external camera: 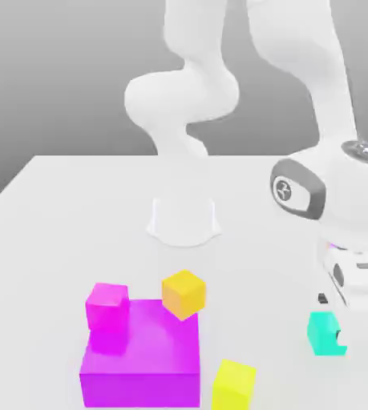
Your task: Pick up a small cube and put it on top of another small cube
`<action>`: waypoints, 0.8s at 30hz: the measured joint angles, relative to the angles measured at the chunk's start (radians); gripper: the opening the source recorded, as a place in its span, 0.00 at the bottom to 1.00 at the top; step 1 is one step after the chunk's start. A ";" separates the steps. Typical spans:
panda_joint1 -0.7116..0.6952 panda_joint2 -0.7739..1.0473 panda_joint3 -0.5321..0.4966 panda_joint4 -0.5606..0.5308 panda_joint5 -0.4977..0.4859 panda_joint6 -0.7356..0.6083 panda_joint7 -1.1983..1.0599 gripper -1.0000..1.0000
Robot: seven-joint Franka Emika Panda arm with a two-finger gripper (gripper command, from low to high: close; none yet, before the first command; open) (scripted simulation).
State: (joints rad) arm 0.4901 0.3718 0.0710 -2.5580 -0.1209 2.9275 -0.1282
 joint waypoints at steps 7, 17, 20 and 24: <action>-0.001 -0.002 0.001 0.000 -0.002 -0.003 0.001 0.00; -0.140 -0.342 0.003 -0.090 0.075 -0.250 -0.189 0.00; -0.204 -0.450 -0.044 -0.130 0.078 -0.319 -0.291 0.00; -0.255 -0.595 -0.117 -0.182 0.066 -0.411 -0.416 0.00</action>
State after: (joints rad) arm 0.2355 -0.2231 -0.0465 -2.7400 -0.0544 2.5161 -0.5446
